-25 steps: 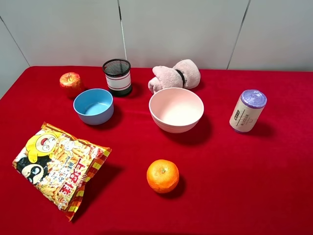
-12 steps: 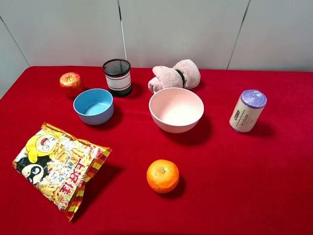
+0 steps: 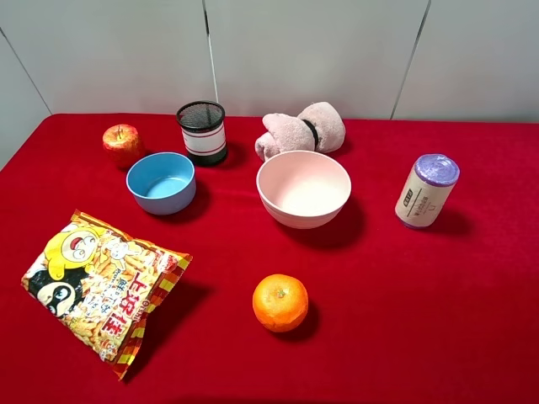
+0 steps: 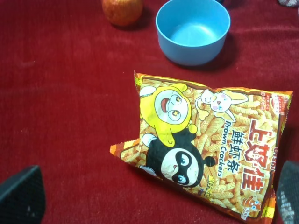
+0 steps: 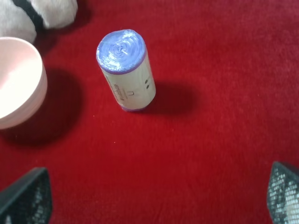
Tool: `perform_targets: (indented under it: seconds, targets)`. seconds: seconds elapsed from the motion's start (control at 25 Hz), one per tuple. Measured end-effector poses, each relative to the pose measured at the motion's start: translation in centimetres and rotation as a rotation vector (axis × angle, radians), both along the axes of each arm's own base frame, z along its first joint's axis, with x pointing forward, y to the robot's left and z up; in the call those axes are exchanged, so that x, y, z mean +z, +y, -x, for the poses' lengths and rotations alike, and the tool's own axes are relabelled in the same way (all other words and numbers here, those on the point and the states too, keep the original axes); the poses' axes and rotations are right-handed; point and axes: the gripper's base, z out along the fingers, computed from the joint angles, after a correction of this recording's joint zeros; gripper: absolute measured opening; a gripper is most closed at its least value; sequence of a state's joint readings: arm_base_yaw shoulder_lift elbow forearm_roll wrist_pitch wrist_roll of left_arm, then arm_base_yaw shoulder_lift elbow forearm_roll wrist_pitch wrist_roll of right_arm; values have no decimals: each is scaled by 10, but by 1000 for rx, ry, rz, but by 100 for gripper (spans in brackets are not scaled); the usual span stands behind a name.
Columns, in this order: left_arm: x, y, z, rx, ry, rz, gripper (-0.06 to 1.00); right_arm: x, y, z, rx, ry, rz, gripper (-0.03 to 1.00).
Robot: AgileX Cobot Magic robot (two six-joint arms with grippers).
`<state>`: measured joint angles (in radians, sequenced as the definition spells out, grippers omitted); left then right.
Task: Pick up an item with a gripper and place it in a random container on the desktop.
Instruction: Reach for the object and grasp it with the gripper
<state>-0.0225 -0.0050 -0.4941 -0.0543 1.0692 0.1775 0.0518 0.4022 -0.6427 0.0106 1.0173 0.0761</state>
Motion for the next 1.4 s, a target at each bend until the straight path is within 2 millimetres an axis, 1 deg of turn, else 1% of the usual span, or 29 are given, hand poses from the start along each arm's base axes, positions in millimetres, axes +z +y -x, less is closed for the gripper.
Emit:
perform_targets:
  seconds: [0.24, 0.4, 0.48, 0.52, 0.56, 0.76, 0.8, 0.92, 1.08, 1.4]
  targets:
    - [0, 0, 0, 0, 0, 0, 100, 16, 3, -41, 42, 103, 37, 69]
    - [0, 0, 0, 0, 0, 0, 100, 22, 6, -72, 77, 176, 55, 69]
    - [0, 0, 0, 0, 0, 0, 100, 23, 8, -88, 89, 212, 41, 69]
    - [0, 0, 0, 0, 0, 0, 100, 25, 11, -102, 103, 237, 19, 69]
    - [0, 0, 0, 0, 0, 0, 100, 25, 11, -102, 103, 237, 19, 69]
    - [0, 0, 0, 0, 0, 0, 100, 25, 19, -134, 151, 293, -30, 69]
    - [0, 0, 0, 0, 0, 0, 100, 27, 22, -145, 167, 302, -49, 69]
    - [0, 0, 0, 0, 0, 0, 100, 25, 24, -162, 175, 325, -57, 69]
    - [0, 0, 0, 0, 0, 0, 100, 18, 25, -185, 182, 370, -53, 69]
    - [0, 0, 0, 0, 0, 0, 100, -16, 27, -228, 186, 512, -54, 69]
